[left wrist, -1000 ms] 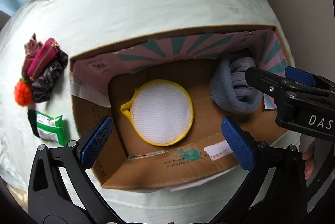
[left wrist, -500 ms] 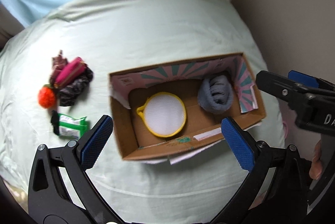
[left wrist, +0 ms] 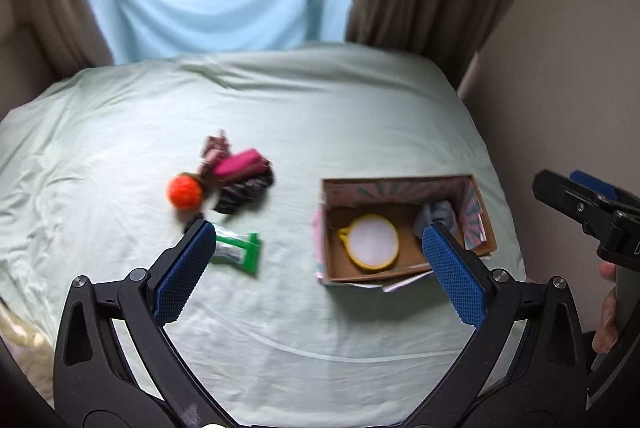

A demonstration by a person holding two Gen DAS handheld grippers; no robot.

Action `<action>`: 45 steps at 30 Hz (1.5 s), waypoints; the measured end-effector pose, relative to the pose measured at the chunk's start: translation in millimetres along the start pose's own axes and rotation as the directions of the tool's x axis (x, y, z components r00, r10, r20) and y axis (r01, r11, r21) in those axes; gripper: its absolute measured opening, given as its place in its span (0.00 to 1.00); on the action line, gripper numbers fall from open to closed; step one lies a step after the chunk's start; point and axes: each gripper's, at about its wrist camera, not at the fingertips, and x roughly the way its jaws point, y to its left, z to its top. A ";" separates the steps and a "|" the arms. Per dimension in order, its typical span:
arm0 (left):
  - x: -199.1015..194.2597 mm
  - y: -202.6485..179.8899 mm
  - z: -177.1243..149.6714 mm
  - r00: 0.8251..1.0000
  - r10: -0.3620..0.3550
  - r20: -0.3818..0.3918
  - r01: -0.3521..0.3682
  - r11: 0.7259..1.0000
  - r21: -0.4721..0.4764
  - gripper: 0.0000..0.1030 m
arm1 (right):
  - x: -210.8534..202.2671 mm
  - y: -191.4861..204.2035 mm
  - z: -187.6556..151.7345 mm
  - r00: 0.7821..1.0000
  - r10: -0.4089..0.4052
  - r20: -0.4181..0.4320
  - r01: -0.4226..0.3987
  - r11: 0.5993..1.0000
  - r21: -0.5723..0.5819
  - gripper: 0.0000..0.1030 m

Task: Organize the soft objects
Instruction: 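Withdraw both tools from the box toward the remaining items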

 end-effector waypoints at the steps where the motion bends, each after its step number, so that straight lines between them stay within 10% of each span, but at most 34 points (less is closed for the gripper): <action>1: -9.3 9.6 -2.4 1.000 0.011 0.017 -0.011 1.000 -0.005 1.00 | -5.1 9.1 -2.0 1.000 0.002 0.010 -0.002 1.000 -0.006 1.00; 18: -62.5 170.2 -26.3 0.994 0.050 0.093 -0.045 0.997 -0.055 1.00 | -12.4 132.1 -26.6 0.998 -0.009 0.069 0.013 0.998 -0.059 1.00; 45: 163.2 297.4 33.4 0.995 -0.085 -0.058 0.085 0.996 -0.003 1.00 | 217.6 243.4 47.0 0.999 0.026 -0.042 -0.027 0.999 -0.028 0.99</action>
